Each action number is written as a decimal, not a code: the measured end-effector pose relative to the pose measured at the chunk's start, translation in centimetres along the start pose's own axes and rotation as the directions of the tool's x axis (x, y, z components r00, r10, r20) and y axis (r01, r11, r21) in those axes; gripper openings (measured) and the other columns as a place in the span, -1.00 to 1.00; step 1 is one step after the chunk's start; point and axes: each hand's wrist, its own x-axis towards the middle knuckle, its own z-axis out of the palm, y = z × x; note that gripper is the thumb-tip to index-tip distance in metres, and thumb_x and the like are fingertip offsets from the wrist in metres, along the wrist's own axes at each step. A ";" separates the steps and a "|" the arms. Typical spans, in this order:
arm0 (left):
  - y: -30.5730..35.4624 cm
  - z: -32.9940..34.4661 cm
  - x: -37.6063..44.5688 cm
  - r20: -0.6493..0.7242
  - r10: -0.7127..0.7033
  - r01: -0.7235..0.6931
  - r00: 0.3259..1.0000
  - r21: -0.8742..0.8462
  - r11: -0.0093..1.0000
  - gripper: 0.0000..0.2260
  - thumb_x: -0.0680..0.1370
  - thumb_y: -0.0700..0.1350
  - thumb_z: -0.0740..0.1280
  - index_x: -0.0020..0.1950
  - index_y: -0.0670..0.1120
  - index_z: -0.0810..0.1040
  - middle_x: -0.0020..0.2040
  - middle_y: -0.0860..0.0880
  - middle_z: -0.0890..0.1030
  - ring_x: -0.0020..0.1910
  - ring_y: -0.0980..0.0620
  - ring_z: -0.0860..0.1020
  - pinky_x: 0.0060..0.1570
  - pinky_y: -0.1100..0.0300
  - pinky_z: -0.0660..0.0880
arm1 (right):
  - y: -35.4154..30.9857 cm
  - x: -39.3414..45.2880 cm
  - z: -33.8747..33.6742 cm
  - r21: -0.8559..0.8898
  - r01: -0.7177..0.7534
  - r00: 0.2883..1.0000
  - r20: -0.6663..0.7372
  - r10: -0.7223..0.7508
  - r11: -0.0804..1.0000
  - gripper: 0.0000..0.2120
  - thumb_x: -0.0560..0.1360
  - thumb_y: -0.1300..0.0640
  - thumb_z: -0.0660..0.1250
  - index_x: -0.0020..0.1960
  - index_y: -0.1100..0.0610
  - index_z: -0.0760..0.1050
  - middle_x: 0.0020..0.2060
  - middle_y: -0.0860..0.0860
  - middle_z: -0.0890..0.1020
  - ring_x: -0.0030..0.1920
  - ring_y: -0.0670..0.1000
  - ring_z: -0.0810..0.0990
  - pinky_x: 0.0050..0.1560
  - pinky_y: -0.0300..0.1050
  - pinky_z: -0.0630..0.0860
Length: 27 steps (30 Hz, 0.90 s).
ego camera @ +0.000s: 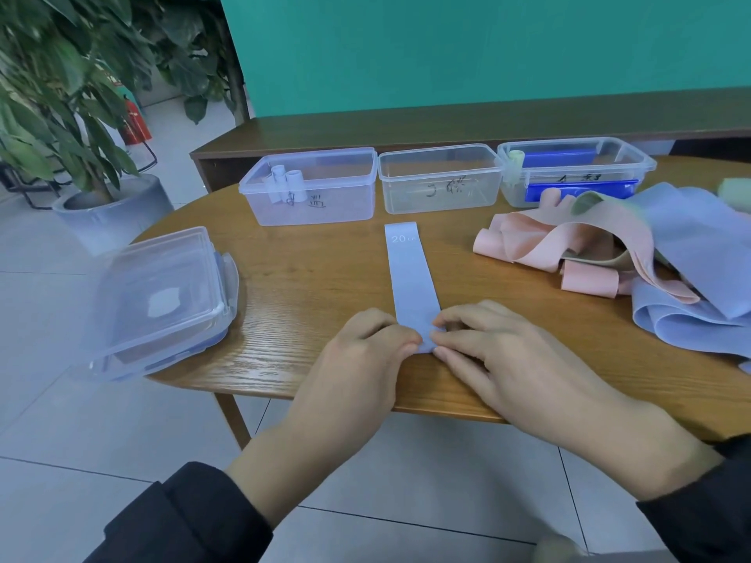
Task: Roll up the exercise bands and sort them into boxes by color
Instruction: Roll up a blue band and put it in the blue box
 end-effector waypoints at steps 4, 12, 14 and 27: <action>-0.3 -0.1 -0.2 0.038 0.013 -0.013 0.999 0.001 1.000 -0.80 0.60 -0.04 0.35 0.10 -0.09 0.71 -0.01 0.05 0.58 -0.01 0.15 0.51 0.02 0.45 0.37 | 0.0 0.0 0.1 -0.072 0.001 1.000 -0.008 -0.002 0.997 -0.71 0.62 0.01 0.20 0.05 0.11 0.67 0.15 0.01 0.65 0.02 0.12 0.61 -0.05 0.12 0.62; -0.4 -0.3 0.5 0.098 0.030 -0.030 0.995 0.007 1.000 -0.70 0.66 0.01 0.18 0.09 -0.05 0.69 -0.06 0.05 0.51 -0.14 0.12 0.48 -0.16 0.20 0.49 | -0.3 0.1 0.5 -0.230 0.025 1.000 -0.009 -0.028 0.973 -0.60 0.61 0.03 0.09 0.21 0.15 0.62 0.26 0.03 0.62 0.00 0.12 0.59 -0.08 0.10 0.62; -0.5 -0.4 0.7 0.116 0.035 -0.037 0.993 0.017 0.999 -0.72 0.67 -0.01 0.19 0.08 -0.05 0.68 -0.07 0.05 0.48 -0.18 0.09 0.47 -0.20 0.09 0.51 | -0.5 0.0 0.4 -0.208 0.030 0.998 -0.042 -0.039 0.978 -0.61 0.61 0.03 0.12 0.25 0.16 0.61 0.26 0.02 0.62 0.05 0.12 0.60 -0.04 0.10 0.62; -0.3 0.1 0.8 0.024 0.090 -0.092 0.996 0.119 0.989 -0.81 0.64 -0.17 0.27 0.16 -0.08 0.66 -0.02 0.03 0.52 -0.09 0.04 0.44 -0.13 0.16 0.52 | -1.9 0.0 0.0 -0.151 -0.094 0.983 0.143 0.115 0.984 -0.50 0.61 -0.05 0.01 0.40 0.09 0.52 0.35 -0.06 0.58 0.47 0.06 0.43 0.40 0.00 0.42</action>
